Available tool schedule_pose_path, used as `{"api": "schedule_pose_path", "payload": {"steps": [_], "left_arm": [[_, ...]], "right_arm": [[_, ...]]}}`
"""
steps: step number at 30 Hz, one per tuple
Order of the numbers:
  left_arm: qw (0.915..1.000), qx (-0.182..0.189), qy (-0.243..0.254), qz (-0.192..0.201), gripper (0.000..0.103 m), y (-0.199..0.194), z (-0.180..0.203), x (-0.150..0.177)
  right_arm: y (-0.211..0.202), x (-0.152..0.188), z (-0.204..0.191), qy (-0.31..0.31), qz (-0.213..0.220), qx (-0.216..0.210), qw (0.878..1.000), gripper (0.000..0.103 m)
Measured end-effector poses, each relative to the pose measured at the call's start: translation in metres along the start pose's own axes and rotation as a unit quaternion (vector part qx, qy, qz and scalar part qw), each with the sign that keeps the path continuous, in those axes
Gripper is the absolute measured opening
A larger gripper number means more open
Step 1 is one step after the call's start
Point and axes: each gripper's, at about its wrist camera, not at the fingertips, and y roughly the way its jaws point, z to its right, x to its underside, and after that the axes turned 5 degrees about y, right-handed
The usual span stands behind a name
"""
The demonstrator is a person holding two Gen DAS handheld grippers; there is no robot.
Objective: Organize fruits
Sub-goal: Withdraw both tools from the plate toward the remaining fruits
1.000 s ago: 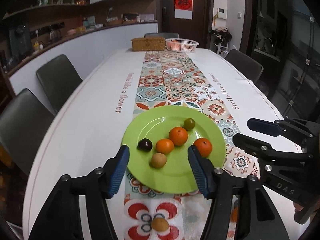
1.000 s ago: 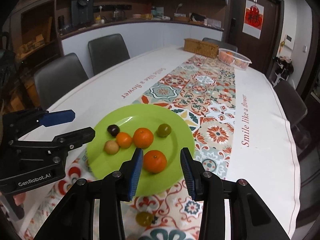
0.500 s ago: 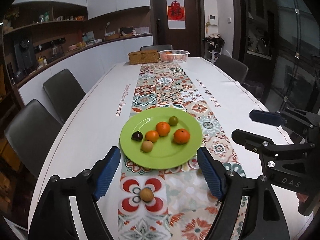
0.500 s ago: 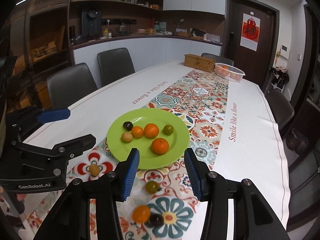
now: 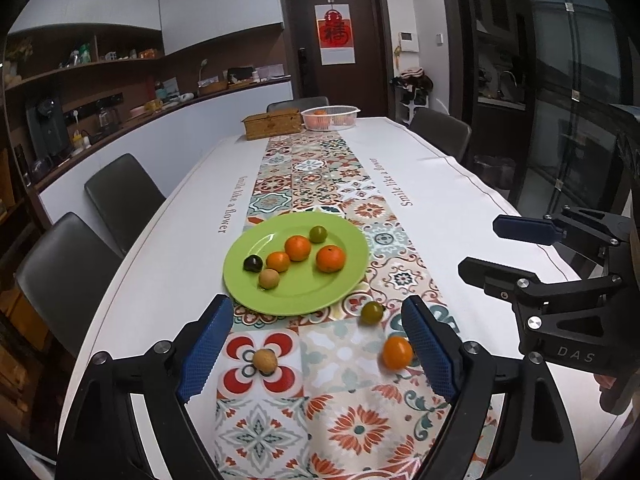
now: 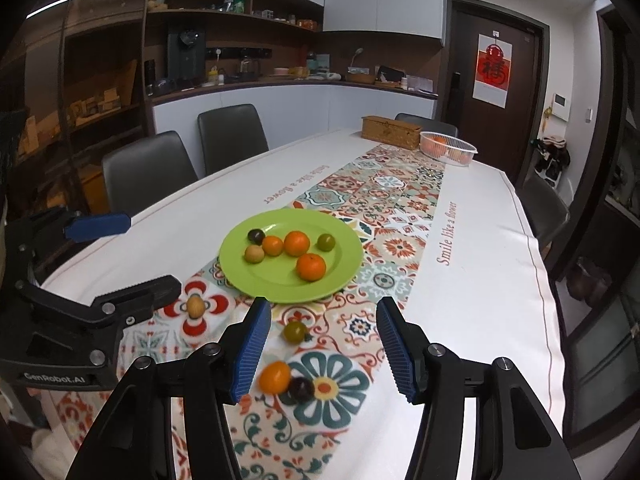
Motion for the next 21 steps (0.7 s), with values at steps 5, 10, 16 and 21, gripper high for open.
{"api": "schedule_pose_path", "payload": {"steps": [5, 10, 16, 21], "left_arm": [[0.9995, 0.003, 0.006, 0.03, 0.086, -0.008, 0.008, 0.01], [0.9983, 0.007, 0.026, 0.051, 0.086, -0.011, 0.02, 0.021], [0.9961, 0.024, 0.064, 0.056, 0.086, -0.006, 0.035, 0.032], [0.9934, 0.029, 0.096, 0.057, 0.083, 0.001, 0.044, 0.039]], "right_arm": [[-0.014, 0.014, 0.001, -0.014, 0.009, -0.003, 1.0, 0.056], [-0.02, 0.026, -0.001, -0.04, 0.017, 0.003, 0.999, 0.056], [-0.016, 0.039, 0.0, -0.066, 0.015, -0.007, 0.998, 0.056], [-0.011, 0.051, -0.005, -0.104, 0.018, -0.011, 0.994, 0.056]]}}
